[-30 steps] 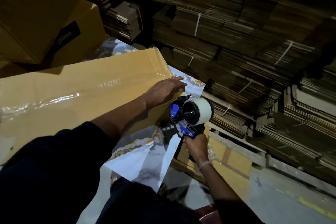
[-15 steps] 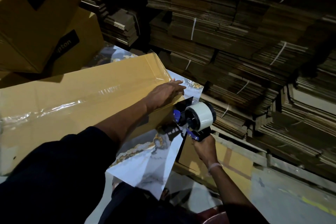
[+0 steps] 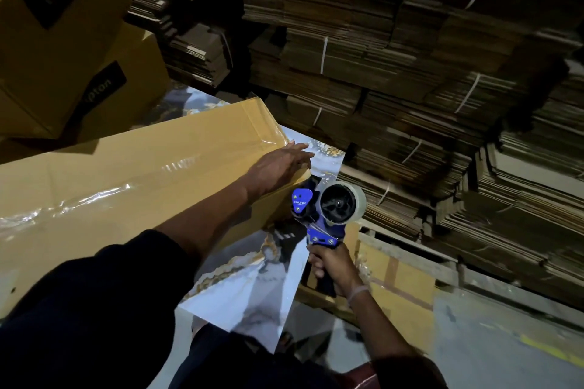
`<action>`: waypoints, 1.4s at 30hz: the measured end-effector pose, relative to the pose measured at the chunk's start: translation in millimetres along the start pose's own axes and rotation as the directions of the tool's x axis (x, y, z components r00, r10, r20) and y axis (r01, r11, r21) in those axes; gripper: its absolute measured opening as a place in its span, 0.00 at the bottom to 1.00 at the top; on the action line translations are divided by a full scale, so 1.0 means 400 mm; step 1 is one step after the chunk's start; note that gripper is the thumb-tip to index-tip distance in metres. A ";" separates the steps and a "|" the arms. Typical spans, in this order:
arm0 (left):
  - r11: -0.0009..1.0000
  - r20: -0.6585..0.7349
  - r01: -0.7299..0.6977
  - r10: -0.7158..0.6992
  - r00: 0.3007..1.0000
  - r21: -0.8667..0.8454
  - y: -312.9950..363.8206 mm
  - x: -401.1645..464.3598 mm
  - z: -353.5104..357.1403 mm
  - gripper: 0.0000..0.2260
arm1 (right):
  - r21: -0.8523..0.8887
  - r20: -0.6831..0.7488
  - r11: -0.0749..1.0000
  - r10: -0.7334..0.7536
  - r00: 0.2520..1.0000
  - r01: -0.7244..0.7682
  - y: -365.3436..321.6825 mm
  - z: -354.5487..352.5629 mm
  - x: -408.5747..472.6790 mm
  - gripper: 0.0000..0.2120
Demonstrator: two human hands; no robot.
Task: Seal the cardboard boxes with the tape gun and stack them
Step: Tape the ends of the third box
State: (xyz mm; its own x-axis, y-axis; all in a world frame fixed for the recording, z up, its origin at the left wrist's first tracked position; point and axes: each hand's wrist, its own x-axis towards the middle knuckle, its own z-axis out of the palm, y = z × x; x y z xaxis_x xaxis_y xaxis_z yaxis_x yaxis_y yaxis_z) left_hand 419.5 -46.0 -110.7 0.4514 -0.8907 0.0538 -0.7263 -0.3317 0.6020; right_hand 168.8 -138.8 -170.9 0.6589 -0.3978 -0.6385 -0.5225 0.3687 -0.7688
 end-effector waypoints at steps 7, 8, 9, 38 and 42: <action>1.000 0.002 0.007 -0.007 1.000 -0.010 0.003 -0.002 -0.005 0.14 | -0.308 -0.113 0.946 -0.144 0.983 0.103 0.060 0.007 0.031 0.05; 1.000 0.003 0.018 -0.018 1.000 -0.024 0.010 -0.005 -0.010 0.15 | -0.389 -0.074 0.911 -0.175 0.982 0.134 0.076 0.009 0.032 0.10; 0.999 -0.005 0.022 -0.022 1.000 -0.039 0.013 -0.007 -0.011 0.16 | -0.452 -0.040 0.882 -0.172 0.984 0.136 0.100 0.011 0.037 0.17; 0.958 0.102 -0.216 0.200 0.974 0.190 0.026 0.000 -0.038 0.24 | -0.050 -0.304 0.999 -0.020 0.952 0.005 0.058 0.004 -0.139 0.02; 0.943 0.129 -0.233 0.208 0.970 0.237 0.027 -0.001 -0.042 0.24 | 0.037 -0.350 0.999 -0.008 0.937 0.023 0.044 0.016 -0.147 0.06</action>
State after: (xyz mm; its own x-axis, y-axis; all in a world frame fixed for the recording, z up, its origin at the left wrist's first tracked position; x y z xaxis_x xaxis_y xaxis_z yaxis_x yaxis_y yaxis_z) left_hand 419.9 -44.0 -90.8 0.2201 -0.9726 0.0746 -0.9133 -0.1786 0.3661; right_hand 124.4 -103.4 -146.4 0.4320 -0.6699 -0.6039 -0.4866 0.3907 -0.7814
